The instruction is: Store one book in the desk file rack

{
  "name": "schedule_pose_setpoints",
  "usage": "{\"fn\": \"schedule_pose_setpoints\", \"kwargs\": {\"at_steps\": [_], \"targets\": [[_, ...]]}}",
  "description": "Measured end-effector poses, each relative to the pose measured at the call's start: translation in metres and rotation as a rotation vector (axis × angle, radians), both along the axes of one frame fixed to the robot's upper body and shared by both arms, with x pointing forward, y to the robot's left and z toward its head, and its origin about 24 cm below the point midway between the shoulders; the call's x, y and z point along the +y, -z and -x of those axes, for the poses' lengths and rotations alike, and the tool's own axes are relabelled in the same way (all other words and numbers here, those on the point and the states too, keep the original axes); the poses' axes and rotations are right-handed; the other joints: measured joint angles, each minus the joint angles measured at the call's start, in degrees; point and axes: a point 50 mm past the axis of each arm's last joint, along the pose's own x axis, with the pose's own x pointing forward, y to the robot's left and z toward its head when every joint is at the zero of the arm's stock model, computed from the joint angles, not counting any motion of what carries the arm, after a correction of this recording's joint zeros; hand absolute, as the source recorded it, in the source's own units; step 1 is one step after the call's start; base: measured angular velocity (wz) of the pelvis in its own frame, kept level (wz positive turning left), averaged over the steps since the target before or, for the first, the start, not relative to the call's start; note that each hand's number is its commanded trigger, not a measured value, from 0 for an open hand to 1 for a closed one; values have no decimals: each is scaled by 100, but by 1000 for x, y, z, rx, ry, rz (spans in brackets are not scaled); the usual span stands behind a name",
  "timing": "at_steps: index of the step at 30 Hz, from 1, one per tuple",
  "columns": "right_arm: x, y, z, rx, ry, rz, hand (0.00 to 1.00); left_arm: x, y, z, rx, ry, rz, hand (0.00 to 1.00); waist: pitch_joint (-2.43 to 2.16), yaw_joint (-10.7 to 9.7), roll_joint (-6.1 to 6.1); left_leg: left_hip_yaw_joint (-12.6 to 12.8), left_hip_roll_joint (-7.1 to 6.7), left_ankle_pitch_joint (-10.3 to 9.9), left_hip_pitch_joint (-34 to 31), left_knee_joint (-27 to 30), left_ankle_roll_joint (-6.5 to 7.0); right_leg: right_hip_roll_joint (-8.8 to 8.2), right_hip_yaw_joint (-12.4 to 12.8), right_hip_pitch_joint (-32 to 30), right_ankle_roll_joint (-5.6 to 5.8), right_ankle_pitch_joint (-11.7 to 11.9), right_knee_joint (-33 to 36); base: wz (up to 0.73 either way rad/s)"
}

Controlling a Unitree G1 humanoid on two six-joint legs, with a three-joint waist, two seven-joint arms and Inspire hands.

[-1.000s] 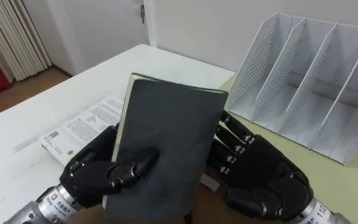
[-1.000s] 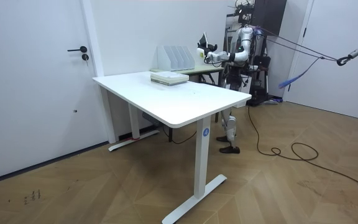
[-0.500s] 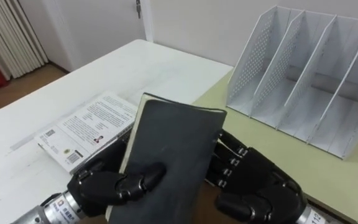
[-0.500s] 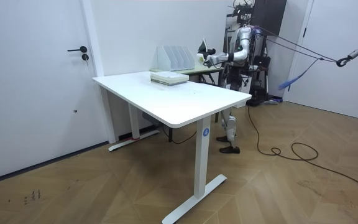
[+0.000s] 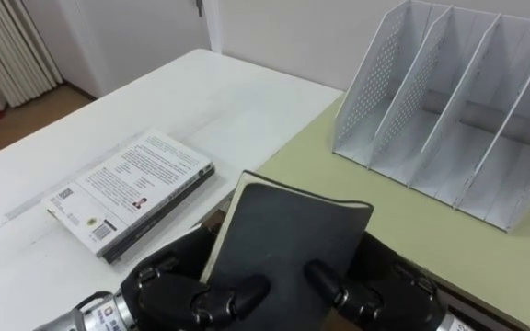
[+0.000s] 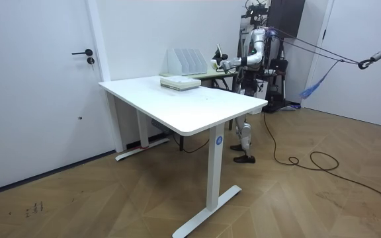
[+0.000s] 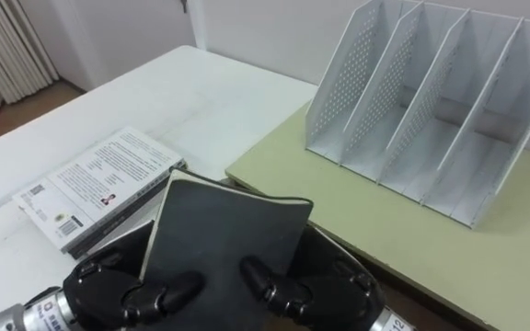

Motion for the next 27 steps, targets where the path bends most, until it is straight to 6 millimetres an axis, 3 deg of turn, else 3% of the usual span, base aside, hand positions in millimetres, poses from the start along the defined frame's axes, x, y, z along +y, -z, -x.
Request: {"fn": "schedule_pose_setpoints", "kwargs": {"at_steps": [14,15,16,17,18,19,27], "targets": [[4,11,4,8,-36,-51,100,1,-4,1,-22,33,-43,100,24,-77,-8,-2,6,-2,3,-3,-3,4,-8,-6,-2,2,-3,0],[4,11,4,5,-36,-51,100,1,-4,1,-25,32,-44,94,27,-73,-6,0,6,-2,1,-3,-3,4,-6,-9,-3,2,-2,0],[5,11,4,3,-36,-51,100,2,-4,1,-29,32,-45,69,30,-75,-6,1,6,-2,-3,-3,-3,5,-5,-13,-3,2,-1,0],[5,11,4,-2,-35,-51,100,2,-5,1,-33,32,-45,55,31,-76,-7,1,6,-3,-5,-4,-3,5,-5,-14,-3,2,-1,0],[5,11,4,-4,-35,-52,100,2,-5,1,-36,32,-45,52,31,-76,-6,1,6,-3,-6,-4,-4,6,-5,-14,-3,2,0,0],[5,11,4,-9,-34,-53,100,2,-5,1,-40,33,-44,0,32,-79,-6,1,6,-3,-7,-6,-5,7,-4,-15,-3,2,4,0],[3,9,4,-21,-37,-56,100,5,-4,-1,-55,-1,-50,0,48,-67,-32,19,10,-4,-2,-16,-5,12,13,-29,-2,1,13,0]]}}
